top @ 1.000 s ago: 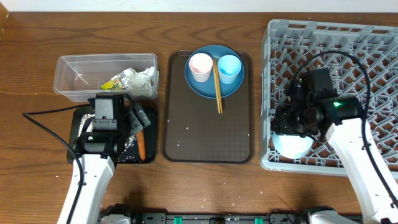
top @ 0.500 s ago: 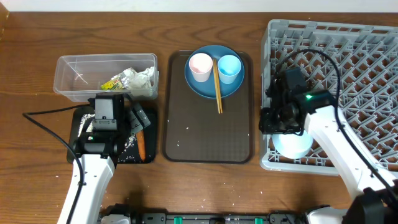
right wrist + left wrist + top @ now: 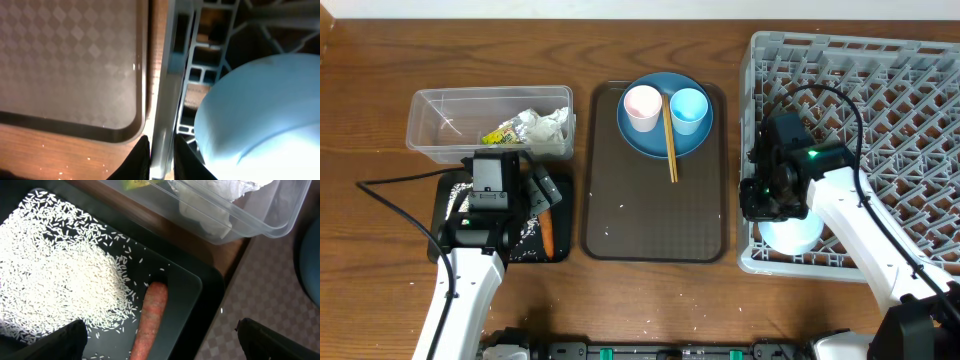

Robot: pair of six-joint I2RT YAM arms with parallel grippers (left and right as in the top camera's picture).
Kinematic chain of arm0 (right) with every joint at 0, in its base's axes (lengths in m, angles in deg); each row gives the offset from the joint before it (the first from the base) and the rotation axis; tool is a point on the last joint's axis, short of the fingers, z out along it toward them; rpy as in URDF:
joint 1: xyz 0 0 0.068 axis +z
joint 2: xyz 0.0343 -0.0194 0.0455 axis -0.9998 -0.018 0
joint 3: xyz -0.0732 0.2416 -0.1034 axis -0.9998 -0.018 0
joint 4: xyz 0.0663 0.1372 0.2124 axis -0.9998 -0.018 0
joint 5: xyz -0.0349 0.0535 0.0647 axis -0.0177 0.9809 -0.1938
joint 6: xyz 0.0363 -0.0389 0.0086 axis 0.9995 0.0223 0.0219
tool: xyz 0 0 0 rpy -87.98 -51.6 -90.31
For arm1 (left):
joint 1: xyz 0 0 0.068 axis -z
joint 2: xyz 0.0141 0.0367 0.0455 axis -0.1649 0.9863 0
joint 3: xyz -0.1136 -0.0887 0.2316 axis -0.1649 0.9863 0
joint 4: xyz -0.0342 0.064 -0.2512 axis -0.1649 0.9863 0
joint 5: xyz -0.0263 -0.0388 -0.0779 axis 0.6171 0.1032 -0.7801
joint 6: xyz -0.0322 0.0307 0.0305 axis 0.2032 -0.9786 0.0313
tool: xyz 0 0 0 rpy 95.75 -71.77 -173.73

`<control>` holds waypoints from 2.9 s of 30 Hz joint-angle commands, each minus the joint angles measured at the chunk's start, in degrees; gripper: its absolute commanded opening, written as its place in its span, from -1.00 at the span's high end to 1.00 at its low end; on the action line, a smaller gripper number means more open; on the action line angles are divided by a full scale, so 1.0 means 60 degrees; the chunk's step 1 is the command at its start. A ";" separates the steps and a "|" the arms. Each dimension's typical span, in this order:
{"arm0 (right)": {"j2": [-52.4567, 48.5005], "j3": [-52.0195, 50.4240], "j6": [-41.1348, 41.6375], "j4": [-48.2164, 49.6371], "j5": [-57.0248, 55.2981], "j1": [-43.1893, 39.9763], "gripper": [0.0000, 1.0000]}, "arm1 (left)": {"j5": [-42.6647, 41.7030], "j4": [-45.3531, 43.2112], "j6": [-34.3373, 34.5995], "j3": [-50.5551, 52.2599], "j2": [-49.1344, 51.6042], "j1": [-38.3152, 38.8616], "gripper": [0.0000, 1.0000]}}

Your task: Sort waste into correct bins and load items into the dishwasher rack

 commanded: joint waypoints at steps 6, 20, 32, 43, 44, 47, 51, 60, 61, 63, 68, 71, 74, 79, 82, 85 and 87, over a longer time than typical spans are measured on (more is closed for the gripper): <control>-0.0022 -0.0044 0.0058 -0.0342 0.0047 0.0106 0.98 | 0.0011 0.0000 0.0018 -0.0138 0.0026 -0.0047 -0.96; -0.0022 -0.0044 0.0055 -0.1049 0.0051 0.0131 0.93 | 0.0015 0.0000 0.0018 -0.0138 0.0026 -0.0047 -0.96; -0.0018 0.0076 -0.0164 -0.1158 0.0066 0.0127 0.81 | 0.0011 0.0004 0.0018 -0.0138 0.0026 -0.0047 -0.96; -0.0018 0.1464 -0.0382 -0.2080 0.0627 0.0113 -0.51 | 0.0011 0.0004 0.0018 -0.0138 0.0026 -0.0047 -0.96; -0.0018 0.1603 -0.0382 -0.2167 0.0627 0.0113 -0.53 | 0.0011 0.0000 0.0018 -0.0138 0.0026 -0.0047 -0.96; -0.0018 0.2142 -0.0382 -0.2280 0.0634 0.0117 -0.68 | 0.0015 0.0000 0.0018 -0.0138 0.0026 -0.0047 -0.96; -0.0018 0.3038 -0.1140 -0.2011 0.1545 0.0120 -0.93 | 0.0015 0.0000 0.0018 -0.0138 0.0026 -0.0047 -0.96; -0.0004 0.4433 -0.1228 -0.0535 0.2798 0.0120 -0.98 | 0.0015 -0.0004 0.0018 -0.0138 0.0026 -0.0047 -0.96; -0.0004 0.4433 -0.1399 -0.0353 0.2962 0.0120 -0.94 | 0.0015 0.0000 0.0018 -0.0138 0.0026 -0.0047 -0.96; -0.0004 0.4430 -0.1490 -0.0113 0.3013 0.0120 -0.45 | 0.0015 0.0004 0.0018 -0.0138 0.0026 -0.0047 -0.96; -0.0007 0.4430 -0.1446 0.0710 0.2568 0.0280 0.63 | 0.0015 0.0004 0.0018 -0.0138 0.0026 -0.0047 -0.96; -0.0051 0.4430 -0.1450 0.1173 0.1916 0.0659 0.61 | 0.0015 0.0004 0.0018 -0.0138 0.0026 -0.0047 -0.96; -0.0084 0.4426 -0.1443 0.1359 0.0809 0.1089 0.47 | 0.0015 -0.0004 0.0018 -0.0138 0.0026 -0.0047 -0.96; -0.0084 0.4426 -0.1453 0.1180 -0.0503 0.1348 -0.70 | -0.0255 -0.0004 0.0022 -0.0138 0.0026 -0.0044 -0.96; -0.0084 0.4426 -0.1457 0.0561 -0.0823 0.1341 -0.98 | -0.1224 -0.0124 0.0011 -0.0138 0.0029 -0.0044 -0.96; -0.0084 0.4426 -0.1457 -0.0433 -0.0914 0.1337 -0.99 | -0.1519 -0.0193 -0.0076 -0.0138 0.0029 -0.0026 -0.96; -0.0084 0.4422 -0.1450 -0.0692 -0.0911 0.1337 -0.99 | -0.1512 -0.0189 -0.0135 -0.0138 0.0036 -0.0026 -0.96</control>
